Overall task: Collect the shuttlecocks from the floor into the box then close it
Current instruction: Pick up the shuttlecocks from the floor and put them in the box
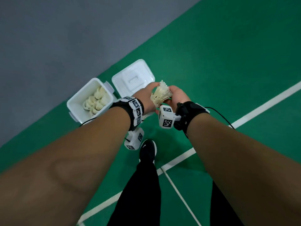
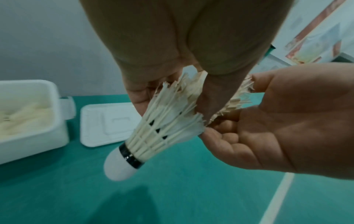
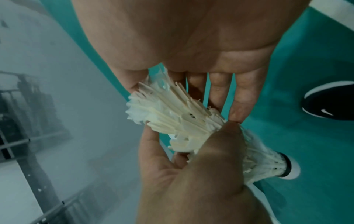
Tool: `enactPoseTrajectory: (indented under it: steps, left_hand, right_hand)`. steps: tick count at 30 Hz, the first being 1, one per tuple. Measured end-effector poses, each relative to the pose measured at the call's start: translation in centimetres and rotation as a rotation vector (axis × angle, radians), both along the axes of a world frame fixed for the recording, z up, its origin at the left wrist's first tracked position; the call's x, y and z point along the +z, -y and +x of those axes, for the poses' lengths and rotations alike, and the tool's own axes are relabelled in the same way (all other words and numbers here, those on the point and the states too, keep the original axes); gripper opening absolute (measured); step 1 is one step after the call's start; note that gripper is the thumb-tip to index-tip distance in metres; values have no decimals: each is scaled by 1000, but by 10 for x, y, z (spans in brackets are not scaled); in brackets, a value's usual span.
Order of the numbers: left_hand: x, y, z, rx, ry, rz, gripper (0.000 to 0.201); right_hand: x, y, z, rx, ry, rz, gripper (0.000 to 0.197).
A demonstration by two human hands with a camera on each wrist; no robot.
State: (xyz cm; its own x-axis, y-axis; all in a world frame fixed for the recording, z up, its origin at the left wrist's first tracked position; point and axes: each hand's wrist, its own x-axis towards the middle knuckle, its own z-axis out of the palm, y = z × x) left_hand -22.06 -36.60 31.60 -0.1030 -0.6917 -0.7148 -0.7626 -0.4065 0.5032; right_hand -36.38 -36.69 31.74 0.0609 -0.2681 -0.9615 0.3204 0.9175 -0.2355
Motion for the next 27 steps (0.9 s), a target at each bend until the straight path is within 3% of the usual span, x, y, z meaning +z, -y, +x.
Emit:
enactPoseTrajectory:
  steps: [6,9,14,18,22,27]
  left_hand:
    - [-8,-20,106,117,58,40,93]
    - [-18,-26,131,144,96,58,93]
    - [-25,-42,158,220,82,105,82]
    - [-22,-47,169,259,27,102,58]
    - [-50,-53,174,312,13,87,64]
    - [-97,-56,192,352,11,105,66]
  right_hand:
    - [-27,-3,108,101,-13,20,32]
    - [-44,-6,133,165,-3,30,32]
    - [-72,1,165,398,28,12,50]
    - [-77,-1,178,468,31,19,23]
    - [-95,-8,178,450,56,106,53]
    - [-122,-15,195,413,6,144,48]
